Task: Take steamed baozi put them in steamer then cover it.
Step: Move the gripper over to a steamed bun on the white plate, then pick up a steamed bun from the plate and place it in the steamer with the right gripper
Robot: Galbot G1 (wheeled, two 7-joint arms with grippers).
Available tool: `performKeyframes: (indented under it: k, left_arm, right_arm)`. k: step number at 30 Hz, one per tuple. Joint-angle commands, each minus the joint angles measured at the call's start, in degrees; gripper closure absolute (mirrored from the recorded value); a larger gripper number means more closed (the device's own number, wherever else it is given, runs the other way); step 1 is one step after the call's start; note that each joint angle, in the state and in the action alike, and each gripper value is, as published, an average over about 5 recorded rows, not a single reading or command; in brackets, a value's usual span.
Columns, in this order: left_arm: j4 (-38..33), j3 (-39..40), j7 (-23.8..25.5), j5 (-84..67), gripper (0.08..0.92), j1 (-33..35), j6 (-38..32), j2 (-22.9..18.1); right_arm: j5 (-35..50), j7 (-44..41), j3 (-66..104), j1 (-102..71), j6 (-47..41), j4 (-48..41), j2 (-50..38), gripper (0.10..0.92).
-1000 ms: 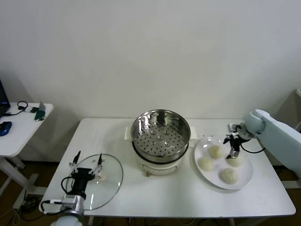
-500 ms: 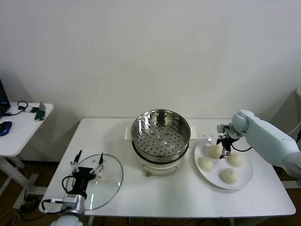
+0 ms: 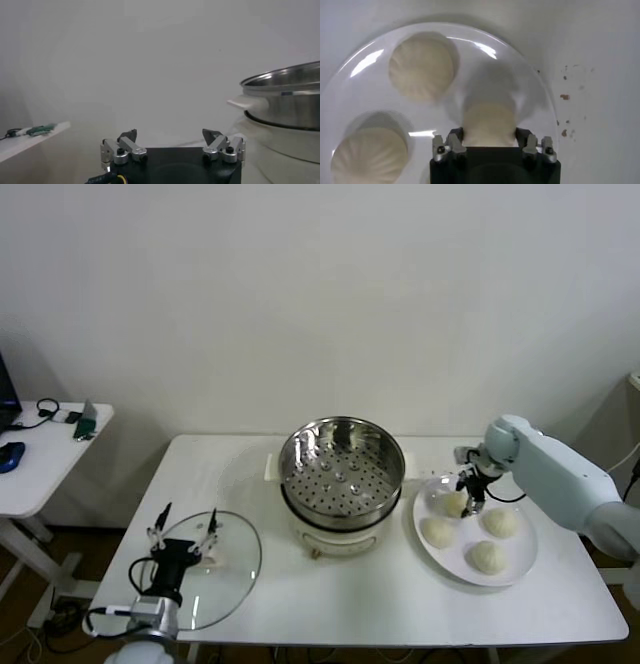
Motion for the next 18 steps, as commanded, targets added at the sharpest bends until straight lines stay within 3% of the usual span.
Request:
performKeyframes:
  k: [1,10,18]
  left_arm:
    - [-0.2,-0.2,0.0,-0.2,0.177,0.3,0.0,0.1]
    - [-1.2,-0.4,-0.3,-0.8,0.177,0.9,0.3,0.7]
    - [-2.1,0.0,-2.0,-1.4,0.177,1.6,1.4,1.0]
  right_arm:
    - [1.7,0.0,-2.3,2.1,0.6,1.2,-0.6,0.371]
    - [12.9,-1.3,-20.6,22.1,6.2,10.0,-3.5,0.365]
    - [17.3,-2.4,-38.0,43.1,16.1,13.4,3.2,0.357]
